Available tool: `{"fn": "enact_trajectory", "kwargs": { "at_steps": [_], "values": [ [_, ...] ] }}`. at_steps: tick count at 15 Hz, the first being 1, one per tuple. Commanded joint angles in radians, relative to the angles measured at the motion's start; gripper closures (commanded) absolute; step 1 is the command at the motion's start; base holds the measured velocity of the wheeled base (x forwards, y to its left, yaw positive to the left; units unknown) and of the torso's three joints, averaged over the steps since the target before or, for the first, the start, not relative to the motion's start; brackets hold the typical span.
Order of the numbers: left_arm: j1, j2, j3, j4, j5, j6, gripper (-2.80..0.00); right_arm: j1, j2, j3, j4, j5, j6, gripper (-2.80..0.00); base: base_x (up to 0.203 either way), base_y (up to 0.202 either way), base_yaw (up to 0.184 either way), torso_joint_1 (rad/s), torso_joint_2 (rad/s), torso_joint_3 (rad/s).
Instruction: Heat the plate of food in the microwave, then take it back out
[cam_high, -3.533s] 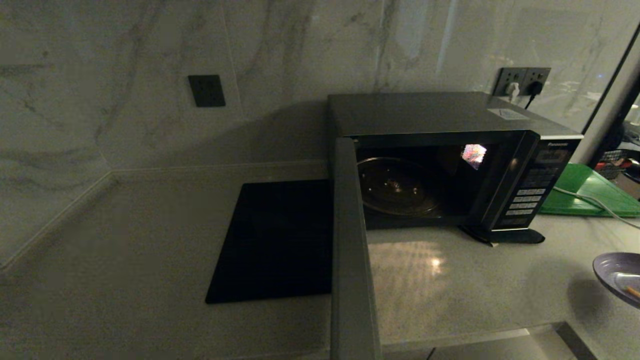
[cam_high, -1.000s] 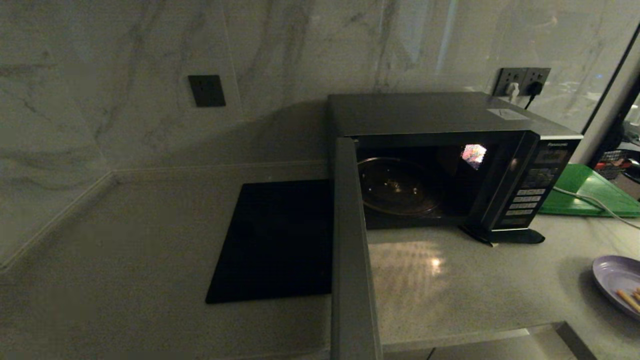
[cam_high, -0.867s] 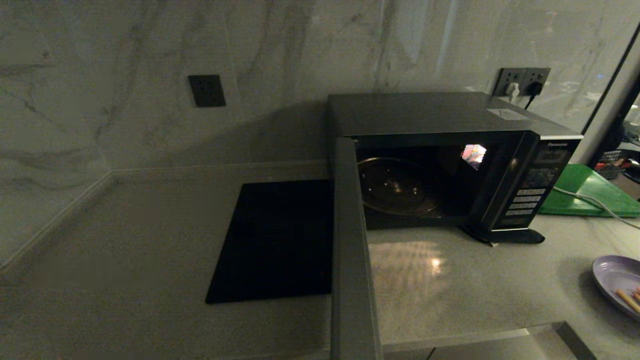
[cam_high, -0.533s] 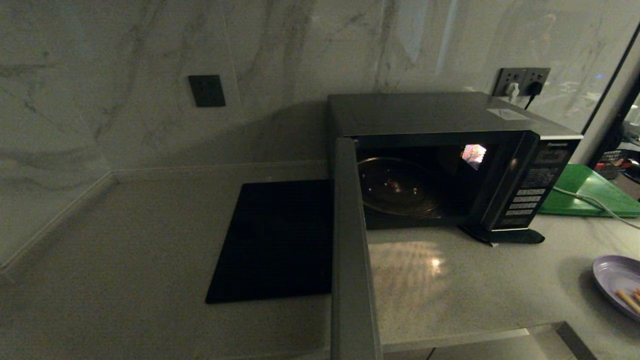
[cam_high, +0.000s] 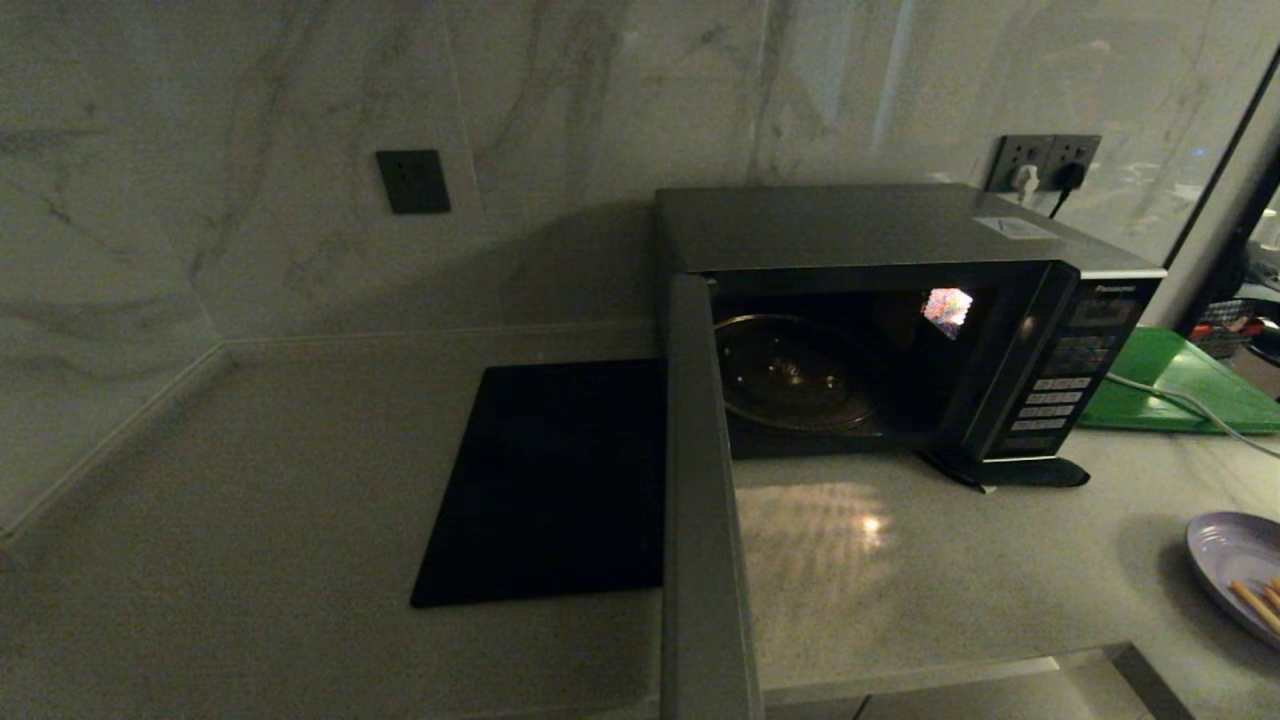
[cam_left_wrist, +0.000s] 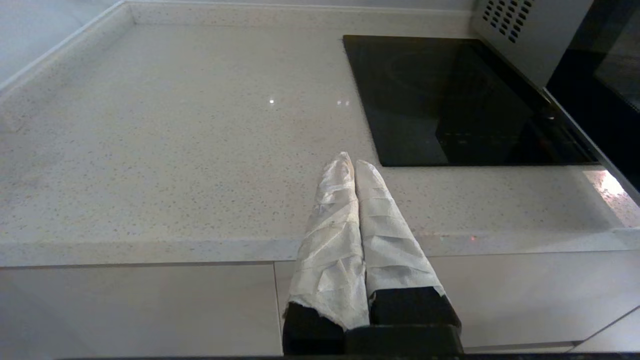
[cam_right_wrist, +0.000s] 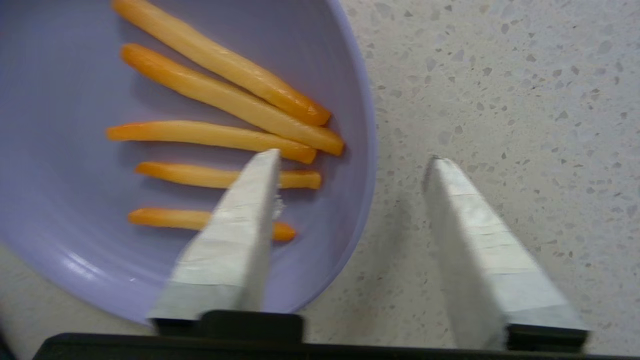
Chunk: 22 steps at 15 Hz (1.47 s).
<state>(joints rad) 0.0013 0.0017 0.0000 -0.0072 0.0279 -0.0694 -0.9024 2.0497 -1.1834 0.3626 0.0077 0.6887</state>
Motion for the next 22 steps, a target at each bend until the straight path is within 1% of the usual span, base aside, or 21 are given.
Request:
{"fn": "enact_trajectory", "kwargs": {
  "at_steps": [1,4,8,10,12,13,16,18,20,22],
  "values": [
    [0.000,0.000,0.000,0.000,0.001,-0.001,0.00,-0.005,-0.056,0.004,0.001,0.002,0.005,-2.80,0.000,0.000,0.000,0.000,0.00,0.000],
    [0.000,0.000,0.000,0.000,0.000,-0.001,0.00,-0.008,-0.207,0.032,0.001,0.004,-0.007,-2.80,0.000,0.000,0.000,0.000,0.00,0.000],
    [0.000,0.000,0.000,0.000,0.000,-0.001,0.00,-0.004,-0.434,0.118,0.002,0.006,-0.036,-2.80,0.000,0.000,0.000,0.000,0.00,0.000],
    [0.000,0.000,0.000,0.000,0.000,-0.001,0.00,0.027,-0.573,0.171,0.006,0.005,-0.046,-2.80,0.000,0.000,0.000,0.000,0.00,0.000],
    [0.000,0.000,0.000,0.000,0.000,-0.001,0.00,0.089,-0.707,0.227,0.036,0.003,-0.046,-2.80,0.000,0.000,0.000,0.000,0.00,0.000],
    [0.000,0.000,0.000,0.000,0.000,-0.001,0.00,0.136,-0.770,0.245,0.077,0.002,-0.043,0.00,0.000,0.000,0.000,0.000,0.00,0.000],
    [0.000,0.000,0.000,0.000,0.001,-0.001,0.00,0.280,-0.905,0.257,0.177,0.007,-0.028,0.00,0.000,0.000,0.000,0.000,0.00,0.000],
    [0.000,0.000,0.000,0.000,0.001,-0.001,0.00,0.375,-0.948,0.230,0.226,0.011,-0.027,0.00,0.000,0.000,0.000,0.000,0.00,0.000],
    [0.000,0.000,0.000,0.000,0.001,-0.001,0.00,0.484,-0.968,0.162,0.297,0.012,-0.027,0.00,0.000,0.000,0.000,0.000,0.00,0.000],
    [0.000,0.000,0.000,0.000,0.000,-0.001,0.00,0.600,-0.970,0.077,0.330,0.012,-0.011,0.00,0.000,0.000,0.000,0.000,0.00,0.000]
  ]
}}
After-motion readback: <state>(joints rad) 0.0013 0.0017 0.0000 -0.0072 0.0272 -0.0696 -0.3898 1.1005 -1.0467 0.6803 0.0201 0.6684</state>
